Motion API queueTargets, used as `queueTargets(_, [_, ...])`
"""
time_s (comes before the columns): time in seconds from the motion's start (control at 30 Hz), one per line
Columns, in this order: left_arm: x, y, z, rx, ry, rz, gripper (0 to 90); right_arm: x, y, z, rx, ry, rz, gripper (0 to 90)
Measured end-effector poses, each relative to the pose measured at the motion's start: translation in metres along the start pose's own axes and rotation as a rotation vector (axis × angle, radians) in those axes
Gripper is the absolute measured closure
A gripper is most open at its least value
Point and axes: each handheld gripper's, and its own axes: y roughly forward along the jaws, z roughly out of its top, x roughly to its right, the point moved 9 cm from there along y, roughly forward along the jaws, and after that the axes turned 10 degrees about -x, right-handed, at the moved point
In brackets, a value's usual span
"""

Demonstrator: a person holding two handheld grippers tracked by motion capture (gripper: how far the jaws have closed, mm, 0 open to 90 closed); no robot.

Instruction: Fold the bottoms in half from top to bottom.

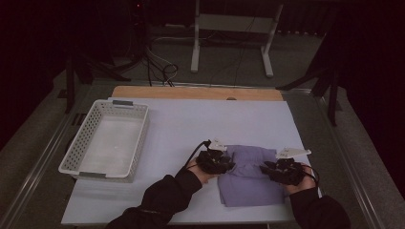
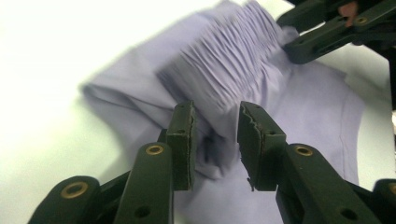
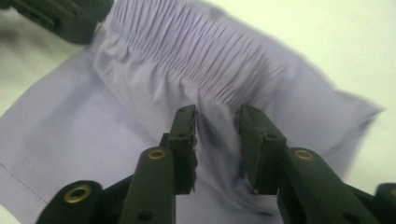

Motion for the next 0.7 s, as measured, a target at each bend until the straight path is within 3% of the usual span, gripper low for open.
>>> queueTargets(0.1, [-0.01, -0.006, 0.007, 0.024, -0.014, 0.025, 70.0, 0.007, -0.007, 0.007, 0.018, -0.007, -0.033, 70.8])
queueTargets(0.23, [-0.021, -0.001, 0.014, 0.024, -0.02, 0.054, 78.9, 0.023, -0.003, 0.016, 0.008, 0.014, -0.112, 89.7])
queueTargets(0.37, [-0.028, 0.013, 0.016, -0.004, -0.034, 0.061, 88.3, 0.04, 0.012, 0.024, -0.004, 0.055, -0.138, 89.9])
queueTargets(0.53, [-0.03, 0.028, 0.015, -0.038, -0.029, 0.059, 89.4, 0.054, 0.031, 0.028, -0.007, 0.12, -0.103, 89.8])
queueTargets(0.7, [-0.035, 0.045, 0.009, -0.085, -0.029, 0.056, 89.4, 0.056, 0.05, 0.022, -0.048, 0.14, -0.064, 89.8])
